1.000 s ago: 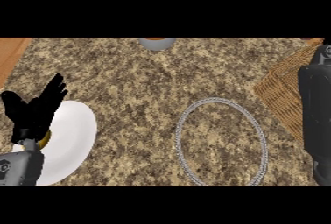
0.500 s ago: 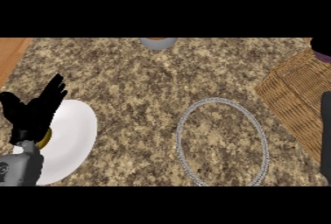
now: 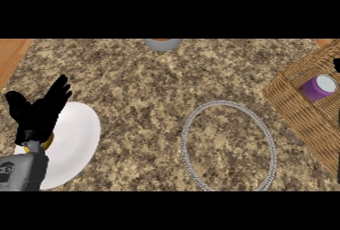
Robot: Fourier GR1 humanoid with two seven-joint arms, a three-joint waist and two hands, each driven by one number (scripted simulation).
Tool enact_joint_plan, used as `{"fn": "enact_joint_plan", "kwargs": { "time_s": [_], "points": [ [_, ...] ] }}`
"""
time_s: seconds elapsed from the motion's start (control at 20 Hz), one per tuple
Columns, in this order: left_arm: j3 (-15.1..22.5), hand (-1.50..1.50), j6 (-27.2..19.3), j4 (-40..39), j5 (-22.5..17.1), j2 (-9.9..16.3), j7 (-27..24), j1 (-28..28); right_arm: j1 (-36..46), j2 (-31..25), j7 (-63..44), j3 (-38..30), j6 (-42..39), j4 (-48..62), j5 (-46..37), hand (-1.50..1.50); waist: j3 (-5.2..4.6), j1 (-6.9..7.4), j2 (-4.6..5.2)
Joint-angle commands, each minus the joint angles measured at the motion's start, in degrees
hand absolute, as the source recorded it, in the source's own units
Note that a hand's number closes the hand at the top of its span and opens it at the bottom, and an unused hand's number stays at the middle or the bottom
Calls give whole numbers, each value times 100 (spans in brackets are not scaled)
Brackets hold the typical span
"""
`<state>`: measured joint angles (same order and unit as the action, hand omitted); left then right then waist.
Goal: Pick the can from the placemat and place it in the basket
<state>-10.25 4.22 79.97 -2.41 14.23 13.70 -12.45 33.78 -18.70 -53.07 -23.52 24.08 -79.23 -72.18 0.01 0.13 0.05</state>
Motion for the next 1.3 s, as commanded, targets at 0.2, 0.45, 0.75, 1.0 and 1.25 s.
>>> {"fn": "enact_joint_plan", "kwargs": {
  "time_s": [0.2,0.45,0.75,1.0,1.25],
  "points": [
    [-69,0,49,169,-30,15,-83,240,-340,-259,253,-434,664,-593,594,-150,-1,-23,-14],
    [-78,0,-71,7,17,-36,-33,71,-455,-84,-75,-1051,1210,-1613,798,-150,-2,-136,-35],
    [-169,0,64,-25,-22,78,-199,233,-1926,154,-112,-1603,350,-3796,1980,-150,-2,-213,-59],
    [-255,0,108,137,-123,201,92,164,-3353,409,-82,-2055,-384,-4990,3285,-150,0,-216,-54],
    [-203,0,-80,91,-6,57,-25,105,-4782,916,381,-2717,-854,-6076,5002,-150,4,-324,-76]
  ]
}}
